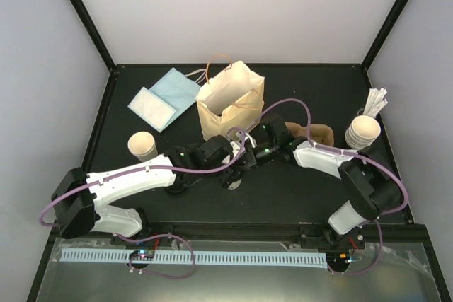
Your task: Pack the takeout coffee
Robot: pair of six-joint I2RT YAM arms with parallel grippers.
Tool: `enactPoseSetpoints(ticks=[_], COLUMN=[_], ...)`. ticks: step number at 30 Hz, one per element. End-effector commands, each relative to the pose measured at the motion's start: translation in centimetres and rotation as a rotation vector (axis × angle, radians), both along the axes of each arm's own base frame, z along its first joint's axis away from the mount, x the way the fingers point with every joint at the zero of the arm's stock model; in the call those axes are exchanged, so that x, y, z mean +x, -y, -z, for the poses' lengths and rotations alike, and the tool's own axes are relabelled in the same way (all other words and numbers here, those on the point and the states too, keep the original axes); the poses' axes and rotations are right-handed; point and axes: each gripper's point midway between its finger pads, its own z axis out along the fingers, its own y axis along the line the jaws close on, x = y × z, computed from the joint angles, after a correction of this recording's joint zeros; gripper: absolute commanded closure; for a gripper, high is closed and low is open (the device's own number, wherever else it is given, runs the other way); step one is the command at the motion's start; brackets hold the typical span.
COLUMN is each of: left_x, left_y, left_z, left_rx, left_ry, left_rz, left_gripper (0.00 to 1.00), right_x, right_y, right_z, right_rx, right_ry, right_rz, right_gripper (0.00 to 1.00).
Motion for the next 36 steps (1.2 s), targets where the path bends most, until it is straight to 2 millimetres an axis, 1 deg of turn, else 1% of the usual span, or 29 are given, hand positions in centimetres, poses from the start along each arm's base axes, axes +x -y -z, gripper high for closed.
enactPoseSetpoints(ticks=[1, 3, 5, 6, 7, 8, 9, 12, 13, 14, 15, 16, 17, 22, 24, 26, 27, 31, 34, 36], left_x=[-1.9, -1.9, -1.9, -1.9, -1.9, -2.0, -2.0, -2.2, -2.2, -2.2, -2.2, -2.1, -2.1, -2.2, -2.2, -2.0, -2.0, -1.6, -1.2, -0.9], left_y=[-0.7, -0.7, -0.8, -0.8, -0.8, -0.8, -0.8, -0.9, -0.9, -1.0, -1.0, -1.1, -1.2, -1.2, -1.3, -1.3, -1.2, -0.9, -0.6, -0.6], left_z=[1.9, 1.8, 1.9, 2.0, 2.1, 2.1, 2.3, 2.7, 2.8, 3.0, 3.1, 3.2, 3.3, 3.5, 3.3, 3.0, 2.8, 1.4, 0.2, -0.5], left_rx=[0.046, 0.046, 0.047, 0.048, 0.049, 0.051, 0.054, 0.064, 0.069, 0.077, 0.084, 0.093, 0.100, 0.098, 0.099, 0.092, 0.087, 0.065, 0.058, 0.059], left_ry=[-0.117, -0.115, -0.115, -0.117, -0.117, -0.118, -0.120, -0.123, -0.123, -0.122, -0.118, -0.109, -0.105, -0.102, -0.097, -0.089, -0.085, -0.064, -0.050, -0.038], left_rz=[0.001, 0.000, 0.000, -0.001, 0.000, 0.001, 0.000, 0.001, 0.000, -0.004, -0.006, -0.015, -0.021, -0.033, -0.035, -0.040, -0.041, -0.044, -0.052, -0.060], left_gripper=[0.28, 0.28, 0.28, 0.28, 0.28, 0.28, 0.28, 0.28, 0.28, 0.28, 0.28, 0.29, 0.29, 0.30, 0.30, 0.29, 0.29, 0.24, 0.17, 0.10], right_x=[0.6, 0.7, 0.1, -0.3, -0.6, -0.9, -1.1, -2.3, -2.3, -2.4, -2.3, -2.1, -1.8, 0.2, 0.6, 0.8, 0.9, 1.4, 1.8, 2.0], right_y=[0.7, 0.6, 0.5, 0.4, 0.5, 0.7, 1.0, 1.9, 2.4, 2.8, 2.9, 2.8, 2.6, 2.1, 2.4, 2.9, 3.2, 4.6, 5.6, 6.2], right_z=[-0.6, -2.9, -4.4, -4.6, -4.2, -3.2, -1.7, 4.4, 6.2, 7.3, 7.5, 6.9, 5.8, -1.6, -3.3, -4.1, -4.2, -3.8, -3.7, -4.1], right_rx=[-0.113, -0.074, -0.029, -0.015, -0.011, -0.022, -0.047, -0.162, -0.215, -0.254, -0.266, -0.256, -0.233, -0.133, -0.116, -0.126, -0.147, -0.234, -0.293, -0.317], right_ry=[0.053, 0.078, 0.075, 0.066, 0.054, 0.038, 0.020, -0.072, -0.085, -0.087, -0.077, -0.065, -0.044, 0.096, 0.126, 0.152, 0.171, 0.235, 0.276, 0.306], right_rz=[0.061, 0.057, 0.038, 0.027, 0.021, 0.019, 0.021, 0.012, 0.019, 0.021, 0.017, 0.018, 0.020, 0.060, 0.075, 0.090, 0.102, 0.157, 0.197, 0.219], right_gripper=[0.99, 0.99, 0.99, 0.99, 0.99, 0.99, 0.99, 0.99, 0.99, 0.99, 0.99, 0.99, 0.99, 0.99, 0.99, 0.99, 0.99, 0.99, 0.99, 0.99])
